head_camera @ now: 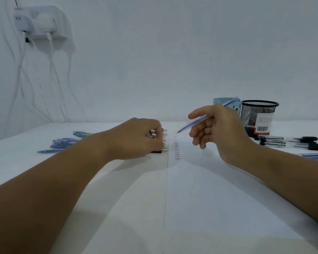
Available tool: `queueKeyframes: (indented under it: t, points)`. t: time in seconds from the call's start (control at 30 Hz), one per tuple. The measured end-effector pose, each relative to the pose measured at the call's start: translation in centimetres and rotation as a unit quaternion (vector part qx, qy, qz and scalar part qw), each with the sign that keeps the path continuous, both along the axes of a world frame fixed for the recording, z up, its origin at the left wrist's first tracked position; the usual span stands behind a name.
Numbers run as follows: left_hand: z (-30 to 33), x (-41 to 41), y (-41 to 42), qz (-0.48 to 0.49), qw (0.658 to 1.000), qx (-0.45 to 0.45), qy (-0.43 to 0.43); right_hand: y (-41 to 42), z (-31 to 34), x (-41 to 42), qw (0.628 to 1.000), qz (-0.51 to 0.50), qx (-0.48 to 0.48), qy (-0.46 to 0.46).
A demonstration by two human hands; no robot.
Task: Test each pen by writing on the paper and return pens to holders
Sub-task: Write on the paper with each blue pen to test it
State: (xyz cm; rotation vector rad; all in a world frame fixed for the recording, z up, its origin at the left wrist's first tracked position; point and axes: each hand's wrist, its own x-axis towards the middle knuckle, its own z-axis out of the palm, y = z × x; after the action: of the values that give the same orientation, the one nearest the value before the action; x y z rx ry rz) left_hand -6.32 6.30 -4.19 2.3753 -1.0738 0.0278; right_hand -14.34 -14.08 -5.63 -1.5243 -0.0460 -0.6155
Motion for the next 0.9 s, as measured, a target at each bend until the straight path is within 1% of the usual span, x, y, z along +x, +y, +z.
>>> queueKeyframes:
  t: [0.07,0.13,0.2,0.3,0.37,0.43,0.6,0.77,0.9]
  points:
    - [-0.1,0.1,0.4,-0.008,0.998,0.062,-0.024,-0.3,-0.1,0.2,1.0,-0.008,0.01,0.01]
    - [-0.3,0.0,0.1,-0.024,0.996,0.088,-0.024,-0.2,-0.4,0.6,0.999,-0.03,-0.002,0.019]
    - [-0.5,-0.3,-0.5,-0.033,0.993,0.111,-0.021,-0.1,-0.9,1.0,0.998,-0.034,-0.036,0.043]
    - [-0.7,-0.6,-1.1,-0.043,0.989,0.139,-0.027,0.1,-1.2,1.1,0.99,0.036,-0.072,0.114]
    - [-0.7,-0.6,-1.1,-0.046,0.988,0.146,-0.026,0.3,-1.1,1.0,0.981,0.083,-0.092,0.15]
    - [-0.7,-0.5,-1.0,-0.047,0.987,0.152,-0.02,0.5,-1.1,0.9,0.974,0.092,-0.127,0.161]
    - [-0.7,-0.5,-1.0,-0.042,0.985,0.164,-0.009,1.2,-1.4,0.8,0.958,0.071,-0.22,0.17]
    - [-0.7,-0.4,-1.1,-0.044,0.985,0.164,-0.01,1.4,-1.4,0.8,0.951,0.07,-0.251,0.166]
    - [-0.6,-0.5,-1.1,-0.046,0.986,0.162,-0.007,1.4,-1.5,0.9,0.942,0.051,-0.289,0.165]
